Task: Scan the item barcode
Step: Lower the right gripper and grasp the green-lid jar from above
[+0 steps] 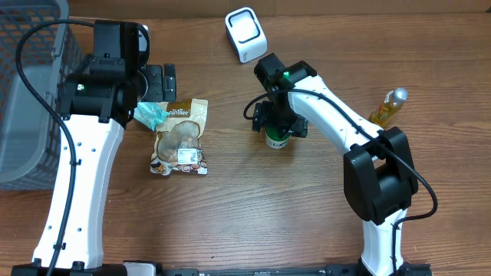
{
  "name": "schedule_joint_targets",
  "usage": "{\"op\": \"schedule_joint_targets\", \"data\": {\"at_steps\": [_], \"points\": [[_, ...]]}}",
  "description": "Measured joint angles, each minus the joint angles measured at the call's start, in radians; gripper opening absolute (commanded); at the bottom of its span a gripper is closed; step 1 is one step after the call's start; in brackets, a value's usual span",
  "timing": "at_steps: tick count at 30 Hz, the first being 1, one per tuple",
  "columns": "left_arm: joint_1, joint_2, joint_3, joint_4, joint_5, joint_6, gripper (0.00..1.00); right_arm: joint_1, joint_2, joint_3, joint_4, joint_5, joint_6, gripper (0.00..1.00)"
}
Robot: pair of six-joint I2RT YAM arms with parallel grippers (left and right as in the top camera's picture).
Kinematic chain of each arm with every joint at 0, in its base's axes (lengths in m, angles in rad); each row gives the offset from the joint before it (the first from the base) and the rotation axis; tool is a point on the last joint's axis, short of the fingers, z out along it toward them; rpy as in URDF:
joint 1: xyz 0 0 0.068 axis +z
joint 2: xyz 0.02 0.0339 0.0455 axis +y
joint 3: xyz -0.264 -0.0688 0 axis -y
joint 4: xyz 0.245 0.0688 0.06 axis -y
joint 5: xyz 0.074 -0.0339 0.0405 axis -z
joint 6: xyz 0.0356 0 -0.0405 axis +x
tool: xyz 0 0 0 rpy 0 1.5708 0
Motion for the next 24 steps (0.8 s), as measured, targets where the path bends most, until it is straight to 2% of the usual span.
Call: {"op": "schedule_joint_targets", "data": {"at_steps": [10, 16, 21, 23, 24], "points": [[0.0, 0.0, 0.0, 0.0, 0.0, 0.0, 1.0, 0.013, 0.0, -0.027, 0.035, 0.043, 0.033, 0.84], [0.0, 0.0, 0.0, 0.0, 0.0, 0.0, 0.99, 0.013, 0.0, -0.064, 0.06, 0.049, 0.04, 0.77], [0.0, 0.0, 0.0, 0.0, 0.0, 0.0, 1.0, 0.013, 0.0, -0.069, 0.058, 0.047, 0.042, 0.62], [0.0, 0.0, 0.0, 0.0, 0.0, 0.0, 1.0, 0.013, 0.0, -0.069, 0.058, 0.042, 0.041, 0.53], [0.0, 0.0, 0.0, 0.0, 0.0, 0.0, 1.0, 0.013, 0.0, -0.069, 0.055, 0.039, 0.04, 0.53]]}}
